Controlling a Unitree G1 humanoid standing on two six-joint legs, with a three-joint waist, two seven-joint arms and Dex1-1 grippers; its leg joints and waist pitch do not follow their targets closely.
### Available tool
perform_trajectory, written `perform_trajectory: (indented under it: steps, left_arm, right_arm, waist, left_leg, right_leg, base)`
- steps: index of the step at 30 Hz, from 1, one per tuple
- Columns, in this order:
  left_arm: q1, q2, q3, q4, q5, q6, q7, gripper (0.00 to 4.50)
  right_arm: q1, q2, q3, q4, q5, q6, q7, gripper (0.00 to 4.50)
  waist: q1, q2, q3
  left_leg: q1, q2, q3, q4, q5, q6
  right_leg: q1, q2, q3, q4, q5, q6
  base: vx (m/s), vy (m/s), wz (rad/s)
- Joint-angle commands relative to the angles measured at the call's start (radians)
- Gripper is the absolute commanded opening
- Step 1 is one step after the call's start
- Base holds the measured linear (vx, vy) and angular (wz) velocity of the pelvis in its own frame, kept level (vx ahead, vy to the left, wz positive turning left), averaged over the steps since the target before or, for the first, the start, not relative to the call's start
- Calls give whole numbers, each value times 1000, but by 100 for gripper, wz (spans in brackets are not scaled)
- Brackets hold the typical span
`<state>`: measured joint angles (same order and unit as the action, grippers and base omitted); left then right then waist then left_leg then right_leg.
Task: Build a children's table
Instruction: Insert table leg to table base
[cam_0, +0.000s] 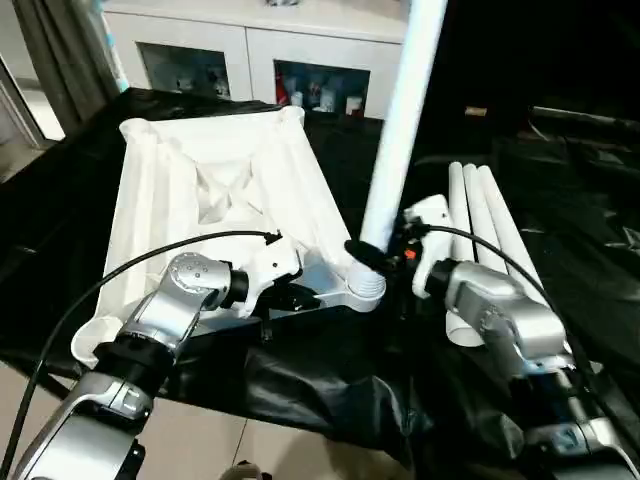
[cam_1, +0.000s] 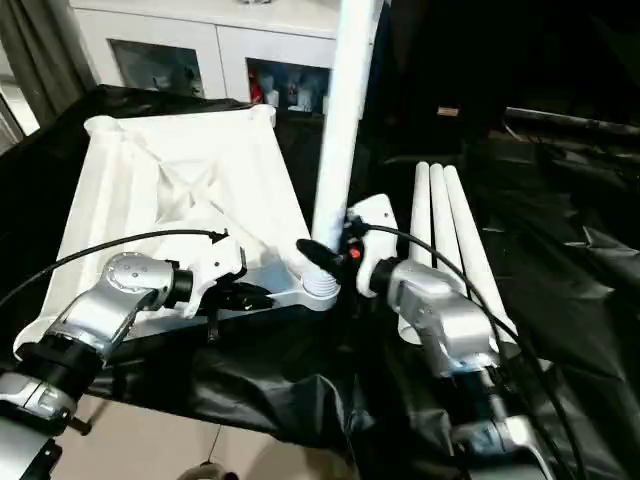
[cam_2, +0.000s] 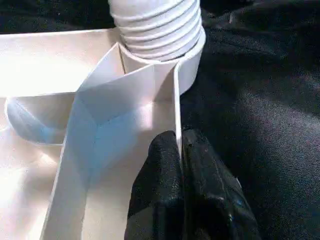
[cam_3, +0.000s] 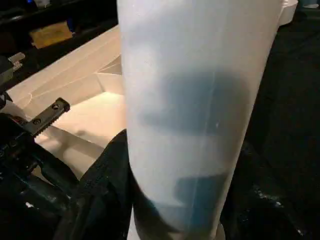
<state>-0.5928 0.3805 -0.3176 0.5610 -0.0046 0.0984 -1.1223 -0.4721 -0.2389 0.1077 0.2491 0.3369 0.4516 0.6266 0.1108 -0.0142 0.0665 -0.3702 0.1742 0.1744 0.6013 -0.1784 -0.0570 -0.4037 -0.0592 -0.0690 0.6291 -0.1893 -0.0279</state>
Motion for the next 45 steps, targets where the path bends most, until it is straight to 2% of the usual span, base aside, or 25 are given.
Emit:
perform_trajectory:
  steps: [1, 4, 6, 11, 12, 16, 17, 19, 21, 24, 25, 27, 32, 45]
  left_arm:
    - [18, -19, 12, -29, -24, 2, 2, 0]
    - [18, -19, 14, -32, -23, 6, 2, 0]
    - [16, -17, 15, -35, -24, 10, 0, 0]
    - [15, -14, 18, -36, -25, 13, 0, 0]
    - [12, -13, 21, -35, -27, 15, 2, 0]
    - [8, -12, 25, -33, -28, 17, 3, 0]
    - [4, -14, 29, -29, -28, 17, 7, 0]
    - [-1, -16, 32, -24, -27, 14, 11, 0]
    - [-5, -18, 34, -19, -28, 13, 11, 0]
    - [-8, -19, 34, -15, -27, 12, 11, 0]
    - [-10, -19, 35, -13, -27, 11, 11, 0]
    - [-13, -19, 35, -9, -26, 9, 11, 0]
    - [-20, -20, 35, 1, -22, 5, 12, 0]
    - [-25, -19, 36, 8, -18, 2, 14, 0]
  right_arm:
    - [-14, 3, 15, 21, -26, -17, 11, 189]
    - [-16, 9, 20, 38, -41, -34, 16, 189]
    - [-18, 14, 15, 53, -43, -44, 9, 189]
    - [-6, 20, -14, 76, -24, -60, 3, 189]
    - [11, 20, -37, 80, -5, -60, 3, 189]
    - [33, 25, -69, 87, 11, -63, 3, 189]
    - [59, 34, -96, 98, 23, -76, -5, 189]
    - [97, 53, -123, 107, 40, -95, -21, 189]
    - [122, 66, -133, 113, 44, -115, -32, 189]
    - [144, 77, -137, 115, 43, -137, -39, 189]
    - [151, 82, -140, 114, 46, -144, -40, 189]
    - [166, 88, -142, 114, 44, -163, -38, 189]
    - [191, 75, -96, 106, -11, -232, -24, 188]
    - [187, 59, -12, 129, -100, -313, -9, 188]
  waist:
    - [0, -12, -69]
    - [-2, -14, -69]
    - [-3, -9, -66]
    - [-7, -11, -66]
    - [-8, -11, -66]
    - [-7, -8, -67]
    - [-7, -3, -67]
    - [-5, -3, -68]
    - [-4, -3, -68]
    - [-6, 1, -63]
    - [-5, 5, -64]
    - [-6, 5, -65]
    - [-5, 7, -64]
    - [-8, 6, -58]
  left_leg:
    - [9, 55, -17, -70, -146, 22]
    - [9, 55, -18, -72, -157, 19]
    - [10, 55, -19, -73, -167, 16]
    - [10, 55, -19, -74, -173, 16]
    - [10, 55, -19, -74, -173, 16]
    - [10, 56, -19, -74, -172, 21]
    - [11, 56, -19, -74, -174, 21]
    - [12, 57, -19, -74, -183, 21]
    - [11, 58, -20, -75, -180, 21]
    - [13, 57, -21, -78, -217, 11]
    - [15, 57, -22, -79, -225, 8]
    - [15, 58, -23, -80, -235, 4]
    - [14, 58, -24, -82, -239, 4]
    - [15, 60, -25, -87, -270, 7]
  right_leg:
    - [51, -99, 59, -83, -247, -152]
    - [51, -99, 59, -84, -249, -152]
    - [50, -98, 59, -85, -259, -152]
    - [51, -99, 60, -86, -257, -158]
    - [51, -99, 60, -87, -257, -158]
    - [52, -98, 60, -85, -239, -166]
    - [51, -98, 60, -85, -235, -170]
    - [50, -100, 61, -87, -232, -172]
    - [51, -100, 60, -86, -221, -176]
    - [49, -100, 59, -93, -270, -173]
    - [49, -100, 59, -93, -281, -171]
    - [49, -100, 60, -95, -289, -167]
    - [48, -100, 60, -95, -285, -167]
    - [44, -100, 62, -102, -325, -159]
  base:
    - [0, 0, 0]
    - [0, 0, 0]
    - [0, 0, 0]
    - [0, 0, 0]
    - [0, 0, 0]
    - [0, 0, 0]
    - [0, 0, 0]
    - [0, 0, 0]
    - [0, 0, 0]
    - [0, 0, 0]
    - [0, 0, 0]
    - [0, 0, 0]
    - [0, 0, 0]
    - [0, 0, 0]
